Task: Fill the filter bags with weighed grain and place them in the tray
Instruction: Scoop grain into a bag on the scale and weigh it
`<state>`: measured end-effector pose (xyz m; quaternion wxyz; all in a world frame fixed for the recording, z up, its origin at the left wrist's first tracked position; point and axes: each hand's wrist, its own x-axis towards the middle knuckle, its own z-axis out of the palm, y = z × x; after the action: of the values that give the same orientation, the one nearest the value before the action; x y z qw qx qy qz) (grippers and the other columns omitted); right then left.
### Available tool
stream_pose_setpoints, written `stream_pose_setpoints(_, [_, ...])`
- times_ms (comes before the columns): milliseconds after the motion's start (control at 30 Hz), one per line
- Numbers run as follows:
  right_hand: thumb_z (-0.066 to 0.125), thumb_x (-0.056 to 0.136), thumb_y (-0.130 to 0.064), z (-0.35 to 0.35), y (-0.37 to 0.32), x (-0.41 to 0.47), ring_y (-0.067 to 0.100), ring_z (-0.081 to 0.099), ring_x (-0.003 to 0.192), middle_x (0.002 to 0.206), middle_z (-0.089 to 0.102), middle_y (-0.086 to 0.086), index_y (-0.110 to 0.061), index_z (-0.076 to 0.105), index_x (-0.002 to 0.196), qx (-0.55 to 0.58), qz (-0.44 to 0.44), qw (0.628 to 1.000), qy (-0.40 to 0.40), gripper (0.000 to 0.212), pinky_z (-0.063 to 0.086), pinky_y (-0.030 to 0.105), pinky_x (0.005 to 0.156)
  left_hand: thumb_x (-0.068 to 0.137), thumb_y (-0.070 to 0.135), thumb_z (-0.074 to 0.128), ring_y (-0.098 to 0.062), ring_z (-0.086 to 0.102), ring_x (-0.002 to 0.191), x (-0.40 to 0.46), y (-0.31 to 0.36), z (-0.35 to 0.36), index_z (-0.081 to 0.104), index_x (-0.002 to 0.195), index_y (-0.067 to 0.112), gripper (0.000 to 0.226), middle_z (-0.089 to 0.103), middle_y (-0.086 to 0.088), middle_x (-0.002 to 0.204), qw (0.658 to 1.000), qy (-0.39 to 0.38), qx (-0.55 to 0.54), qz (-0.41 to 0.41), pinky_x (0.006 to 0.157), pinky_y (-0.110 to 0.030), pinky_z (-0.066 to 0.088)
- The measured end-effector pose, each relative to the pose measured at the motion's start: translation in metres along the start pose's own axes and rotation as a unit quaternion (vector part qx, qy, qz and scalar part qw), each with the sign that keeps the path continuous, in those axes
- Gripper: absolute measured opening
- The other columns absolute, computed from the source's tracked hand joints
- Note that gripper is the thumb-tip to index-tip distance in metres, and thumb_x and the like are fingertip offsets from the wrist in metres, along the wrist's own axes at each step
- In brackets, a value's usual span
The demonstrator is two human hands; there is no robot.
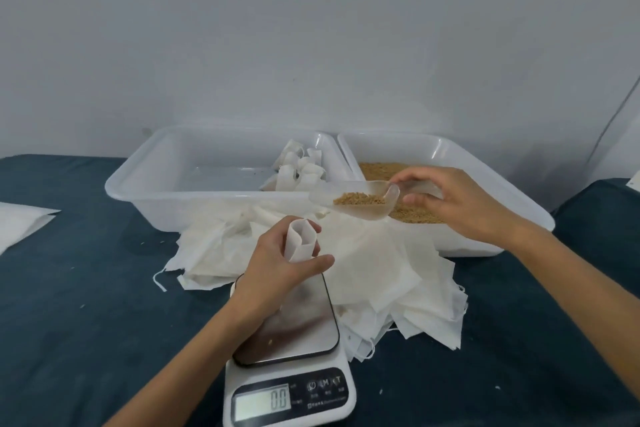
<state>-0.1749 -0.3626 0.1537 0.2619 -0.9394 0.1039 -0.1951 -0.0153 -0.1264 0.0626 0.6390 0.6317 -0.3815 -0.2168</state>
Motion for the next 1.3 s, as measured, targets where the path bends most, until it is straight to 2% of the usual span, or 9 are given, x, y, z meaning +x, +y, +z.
stream_pose_setpoints(133, [0.069,0.094,-0.005,0.001,-0.020,-0.003,-0.015,0.060,0.104,0.113,0.069,-0.016,-0.017,0.071,0.119,-0.056,-0.053,0.997,-0.006,0.028,0.040,0.004,0.091,0.078,0.012,0.086,-0.021,0.064,0.083,-0.002,0.000,0.001,0.065,0.103,0.007,0.033,0.066,-0.004,0.083,1.000,0.000,-0.024,-0.011,0.091,-0.061,0.053])
stream_pose_setpoints(233, [0.068,0.094,-0.008,-0.003,-0.026,-0.002,-0.016,0.053,0.101,0.108,0.065,-0.021,-0.019,0.070,0.118,-0.140,-0.090,0.986,0.004,0.027,0.033,0.023,0.107,0.084,0.005,0.083,-0.021,0.063,0.082,-0.002,0.001,0.002,0.064,0.101,0.006,0.026,0.067,-0.007,0.086,0.999,0.002,-0.030,-0.017,0.088,-0.061,0.055])
stream_pose_setpoints(333, [0.068,0.093,-0.006,-0.008,-0.027,-0.003,0.004,0.055,0.107,0.111,0.066,-0.012,-0.022,0.070,0.119,-0.197,-0.093,0.976,0.006,0.030,0.019,0.046,0.120,0.087,0.008,0.082,-0.019,0.065,0.083,-0.002,0.002,0.001,0.066,0.110,0.011,0.028,0.068,-0.005,0.088,0.999,0.005,-0.037,-0.026,0.084,-0.060,0.057])
stream_pose_setpoints(500, [0.073,0.087,0.003,-0.009,-0.033,-0.003,0.026,0.062,0.109,0.110,0.069,0.000,-0.019,0.072,0.119,-0.292,-0.121,0.949,0.020,0.038,0.018,0.056,0.121,0.082,0.015,0.085,-0.016,0.071,0.093,-0.003,-0.002,0.002,0.069,0.112,0.016,0.034,0.073,-0.013,0.099,0.998,-0.002,-0.047,-0.030,0.093,-0.053,0.058])
stream_pose_setpoints(633, [0.075,0.086,0.003,-0.007,-0.040,-0.001,0.032,0.063,0.108,0.108,0.070,0.003,-0.016,0.073,0.119,-0.329,-0.138,0.934,0.025,0.038,0.019,0.059,0.120,0.080,0.018,0.084,-0.017,0.071,0.095,-0.002,-0.005,0.003,0.068,0.112,0.019,0.036,0.077,-0.004,0.103,0.998,-0.009,-0.048,-0.029,0.096,-0.049,0.056])
stream_pose_setpoints(800, [0.074,0.085,0.006,-0.004,-0.045,0.001,0.032,0.063,0.105,0.106,0.069,0.004,-0.015,0.073,0.119,-0.331,-0.160,0.929,0.035,0.040,0.020,0.061,0.119,0.084,0.012,0.084,-0.010,0.073,0.096,-0.001,-0.008,0.004,0.069,0.114,0.018,0.034,0.078,0.003,0.105,0.998,-0.010,-0.060,-0.025,0.091,-0.029,0.057])
stream_pose_setpoints(1000, [0.075,0.084,0.005,-0.003,-0.050,0.002,0.036,0.064,0.103,0.104,0.070,0.007,-0.012,0.074,0.117,-0.350,-0.176,0.919,0.047,0.038,0.021,0.065,0.117,0.085,0.012,0.084,-0.007,0.073,0.094,-0.001,-0.009,0.004,0.069,0.113,0.026,0.035,0.078,0.008,0.101,0.998,-0.013,-0.062,-0.018,0.088,-0.023,0.058])
stream_pose_setpoints(1167, [0.073,0.085,0.006,-0.004,-0.051,0.002,0.037,0.065,0.104,0.105,0.070,0.009,-0.011,0.074,0.118,-0.356,-0.179,0.916,0.051,0.037,0.021,0.065,0.117,0.082,0.014,0.085,-0.010,0.073,0.095,0.000,-0.008,0.003,0.068,0.113,0.020,0.037,0.077,0.007,0.099,0.998,-0.008,-0.055,-0.019,0.096,-0.038,0.057])
stream_pose_setpoints(1300, [0.072,0.084,0.007,-0.003,-0.052,0.001,0.038,0.064,0.104,0.105,0.070,0.009,-0.011,0.073,0.118,-0.351,-0.180,0.918,0.050,0.038,0.020,0.065,0.118,0.076,0.021,0.088,-0.020,0.074,0.104,0.001,-0.008,0.003,0.068,0.113,0.029,0.043,0.078,0.006,0.107,0.999,0.000,-0.041,-0.020,0.102,-0.045,0.057])
